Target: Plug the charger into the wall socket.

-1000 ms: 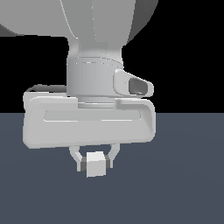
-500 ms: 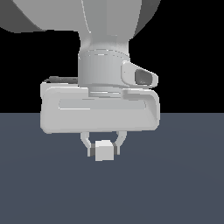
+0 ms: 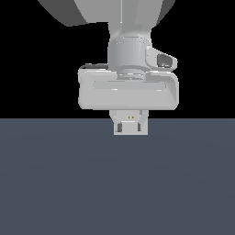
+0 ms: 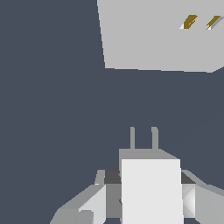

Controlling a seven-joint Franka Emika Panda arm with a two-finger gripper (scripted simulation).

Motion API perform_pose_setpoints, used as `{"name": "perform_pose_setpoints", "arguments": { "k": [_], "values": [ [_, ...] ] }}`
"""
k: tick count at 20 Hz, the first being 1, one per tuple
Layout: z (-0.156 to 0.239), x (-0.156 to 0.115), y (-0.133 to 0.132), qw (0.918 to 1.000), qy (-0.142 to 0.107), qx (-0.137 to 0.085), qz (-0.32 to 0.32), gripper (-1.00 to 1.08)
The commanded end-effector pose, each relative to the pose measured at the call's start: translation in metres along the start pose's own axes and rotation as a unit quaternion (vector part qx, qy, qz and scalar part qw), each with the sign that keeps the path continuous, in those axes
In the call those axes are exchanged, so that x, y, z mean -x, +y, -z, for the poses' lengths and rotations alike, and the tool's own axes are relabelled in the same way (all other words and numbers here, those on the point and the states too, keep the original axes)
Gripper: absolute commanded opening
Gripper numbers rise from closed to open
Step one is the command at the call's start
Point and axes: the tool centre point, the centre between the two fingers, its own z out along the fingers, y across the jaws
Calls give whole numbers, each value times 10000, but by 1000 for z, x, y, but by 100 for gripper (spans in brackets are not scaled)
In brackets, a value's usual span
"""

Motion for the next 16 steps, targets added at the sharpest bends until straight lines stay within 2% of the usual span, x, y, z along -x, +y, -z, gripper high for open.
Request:
{"name": "perform_pose_setpoints", "arguments": {
  "k": [1,7,16],
  "values": [
    [9,-9,9,10000,-5,8,-89,-100],
    [21,-21,21,9998,-5,23,-206,-100],
    [19,-21,21,9998,-6,25,-201,-100]
  ]
}}
